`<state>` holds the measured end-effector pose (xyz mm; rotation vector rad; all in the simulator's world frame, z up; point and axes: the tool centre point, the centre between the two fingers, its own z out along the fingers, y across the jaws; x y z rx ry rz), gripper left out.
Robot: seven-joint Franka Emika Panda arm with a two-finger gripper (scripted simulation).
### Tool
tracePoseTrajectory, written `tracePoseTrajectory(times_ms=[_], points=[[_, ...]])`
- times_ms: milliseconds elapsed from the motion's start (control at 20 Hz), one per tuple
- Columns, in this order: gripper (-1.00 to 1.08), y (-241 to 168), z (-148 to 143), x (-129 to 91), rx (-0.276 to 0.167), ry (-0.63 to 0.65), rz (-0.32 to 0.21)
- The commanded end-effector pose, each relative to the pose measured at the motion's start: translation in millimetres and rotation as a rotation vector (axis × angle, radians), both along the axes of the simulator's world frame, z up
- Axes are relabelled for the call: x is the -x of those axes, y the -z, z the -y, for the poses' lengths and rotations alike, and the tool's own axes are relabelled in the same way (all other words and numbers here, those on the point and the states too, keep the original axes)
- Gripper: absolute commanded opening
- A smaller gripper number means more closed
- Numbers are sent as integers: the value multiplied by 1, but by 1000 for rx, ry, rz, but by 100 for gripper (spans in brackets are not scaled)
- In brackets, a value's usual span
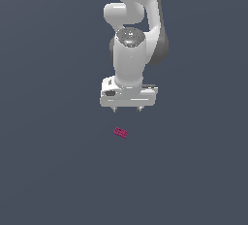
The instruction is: Pick up the object and move it to a goal position.
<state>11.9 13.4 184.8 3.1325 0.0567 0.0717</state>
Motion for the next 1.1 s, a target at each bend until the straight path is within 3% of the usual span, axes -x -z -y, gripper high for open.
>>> tracePoseTrajectory(times_ms=[0, 550, 1050], points=[[100, 0, 0, 0, 0, 0, 0], [100, 11, 3, -3, 9, -97, -6], [100, 35, 10, -9, 23, -318, -20]])
